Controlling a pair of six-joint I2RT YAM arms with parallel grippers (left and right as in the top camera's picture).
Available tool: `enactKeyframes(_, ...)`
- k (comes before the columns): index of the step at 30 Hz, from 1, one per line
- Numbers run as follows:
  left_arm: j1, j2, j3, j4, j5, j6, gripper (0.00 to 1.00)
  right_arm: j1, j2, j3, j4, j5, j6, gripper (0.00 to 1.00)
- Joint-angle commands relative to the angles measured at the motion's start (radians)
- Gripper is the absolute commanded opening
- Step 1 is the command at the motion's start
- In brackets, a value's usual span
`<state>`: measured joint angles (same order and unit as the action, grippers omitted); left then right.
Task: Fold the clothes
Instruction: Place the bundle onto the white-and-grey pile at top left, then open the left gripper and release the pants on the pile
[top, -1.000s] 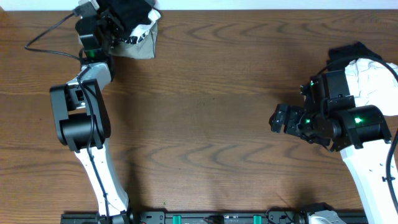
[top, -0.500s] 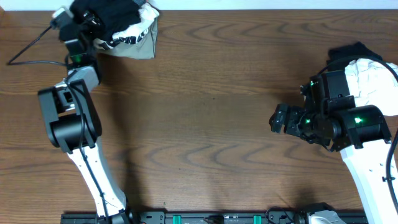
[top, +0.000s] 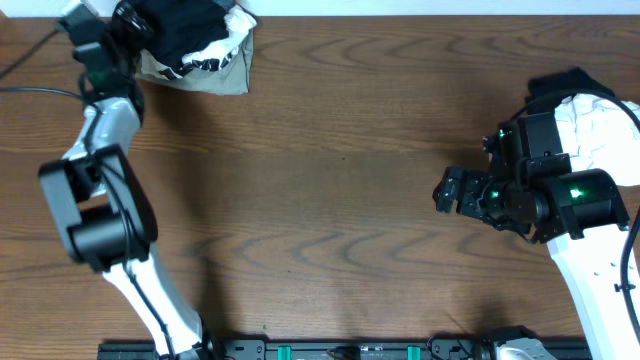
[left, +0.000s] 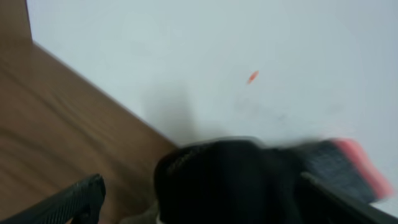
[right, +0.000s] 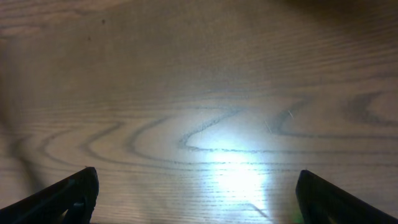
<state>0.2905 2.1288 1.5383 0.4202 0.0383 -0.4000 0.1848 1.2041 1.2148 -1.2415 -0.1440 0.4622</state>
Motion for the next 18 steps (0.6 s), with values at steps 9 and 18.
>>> enactKeyframes(9,0.009,-0.216,0.025,-0.152,0.227,0.01,0.98,-0.008,0.003,0.008,0.06,0.006,-0.015,0.99)
enactKeyframes(18,-0.108,-0.04,0.026,0.046,0.017,0.164,0.99,-0.008,0.033,-0.027,0.076,0.006,-0.015,0.99)
